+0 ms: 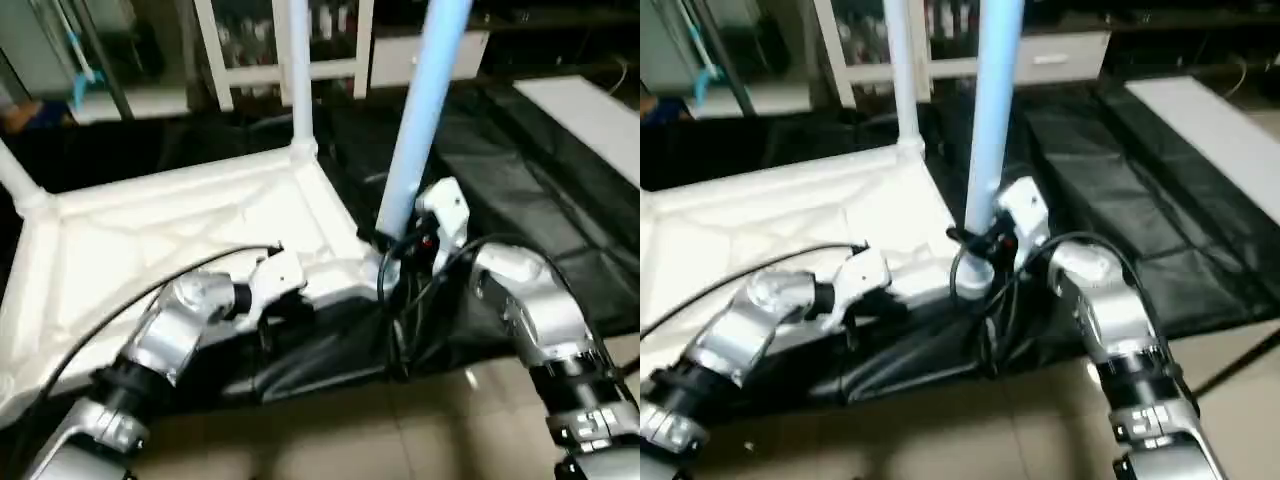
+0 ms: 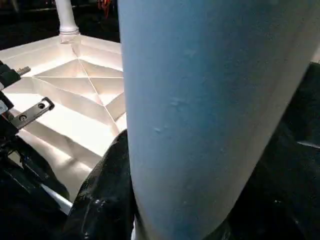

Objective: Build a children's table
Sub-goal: Insert table leg to table base

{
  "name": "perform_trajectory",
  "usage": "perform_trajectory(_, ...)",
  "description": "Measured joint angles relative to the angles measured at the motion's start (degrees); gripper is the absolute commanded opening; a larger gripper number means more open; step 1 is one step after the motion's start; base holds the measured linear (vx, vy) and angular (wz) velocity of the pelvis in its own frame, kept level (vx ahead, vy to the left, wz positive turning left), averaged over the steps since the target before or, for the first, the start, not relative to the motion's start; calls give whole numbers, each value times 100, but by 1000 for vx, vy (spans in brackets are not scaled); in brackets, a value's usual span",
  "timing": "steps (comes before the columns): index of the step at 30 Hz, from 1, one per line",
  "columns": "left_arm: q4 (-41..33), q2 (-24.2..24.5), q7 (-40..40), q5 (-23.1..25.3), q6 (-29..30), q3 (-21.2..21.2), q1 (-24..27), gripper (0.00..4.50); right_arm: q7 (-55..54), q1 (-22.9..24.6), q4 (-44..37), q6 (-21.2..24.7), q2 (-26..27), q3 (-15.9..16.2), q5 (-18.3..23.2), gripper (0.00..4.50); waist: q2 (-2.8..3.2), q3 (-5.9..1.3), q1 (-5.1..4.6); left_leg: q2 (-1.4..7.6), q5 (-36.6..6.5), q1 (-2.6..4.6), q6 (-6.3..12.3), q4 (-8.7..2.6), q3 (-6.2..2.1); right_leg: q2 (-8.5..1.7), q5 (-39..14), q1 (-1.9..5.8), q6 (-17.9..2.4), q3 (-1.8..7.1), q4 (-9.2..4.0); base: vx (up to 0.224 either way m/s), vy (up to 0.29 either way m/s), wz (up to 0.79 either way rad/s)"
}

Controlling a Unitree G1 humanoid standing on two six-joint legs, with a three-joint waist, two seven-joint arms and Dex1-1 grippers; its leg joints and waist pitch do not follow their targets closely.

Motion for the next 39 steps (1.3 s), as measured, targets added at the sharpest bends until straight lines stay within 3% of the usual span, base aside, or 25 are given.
perform_trajectory(1, 0, 2, -19, -11, -29, 0, 22, 0, 6, 0, -3, -11, -2, 6, 0, 180, 11, -3, -17, 10, 3, 0, 4, -17, 47, -7, 1, -1, 1, 14, -12, 0, 0, 0)
perform_trajectory(4, -1, 36, -78, -44, -67, -7, 44, 0, 67, 12, -27, -15, -24, 28, 0, 180, 8, -20, -34, 14, 3, 2, 5, -36, 78, -13, 0, -2, 4, 26, -35, 0, 0, 0)
perform_trajectory(7, -31, 31, -121, -39, -83, -71, 43, 0, 163, 132, -176, -15, -140, 27, 10, 180, -45, -49, -17, 33, 12, 1, 18, -46, 103, -13, 9, -1, 20, 22, -70, 0, 0, 0)
perform_trajectory(17, -64, -102, 66, -6, 85, -59, 44, 0, -143, 240, -246, -15, -39, -63, 6, 180, -41, -53, -4, 72, 41, 8, 60, -77, 235, -41, 18, -5, 36, 35, -97, 0, 0, 0)
perform_trajectory(21, -66, -406, 495, 2, 490, 59, 15, 0, -1230, 220, -59, -154, 455, -205, -121, 180, -57, -50, -37, 70, 53, 8, 42, -95, 243, -46, 13, -23, 45, 40, -105, 0, 0, 0)
perform_trajectory(23, 148, -939, 1071, 31, 1058, 198, -256, 0, -2411, 6, 388, -366, 940, -438, -349, 180, -63, -47, -58, 66, 65, 1, 32, -95, 252, -52, 6, -39, 57, 44, -108, 0, 0, 0)
perform_trajectory(26, 322, -1698, 1788, -56, 1567, 387, -474, 0, -3373, -289, 864, -567, 1109, -631, -522, 180, -80, -66, -68, 53, 76, -32, 48, -94, 303, -81, 23, -75, 45, 68, -117, 0, 0, 0)
perform_trajectory(29, 545, -2126, 2305, -111, 1870, 498, -695, 0, -4030, -573, 1317, -754, 1272, -734, -666, 180, -115, -82, -83, 53, 84, -46, 62, -91, 363, -87, 111, -95, 99, 121, -137, 0, 0, 0)
perform_trajectory(34, 772, -2493, 2762, -231, 2118, 730, -933, 0, -4688, -901, 1829, -1090, 1451, -851, -788, 180, -109, -110, -90, 55, 131, -102, 144, -89, 370, -81, 162, -103, 189, 135, -178, 0, 0, 0)
perform_trajectory(39, 812, -2476, 2888, -242, 2209, 770, -1004, 0, -4883, -1135, 2284, -1350, 1611, -1065, -744, 180, -159, -117, -108, 56, 145, -126, 178, -85, 372, -82, 186, -119, 226, 136, -195, 0, 0, 0)
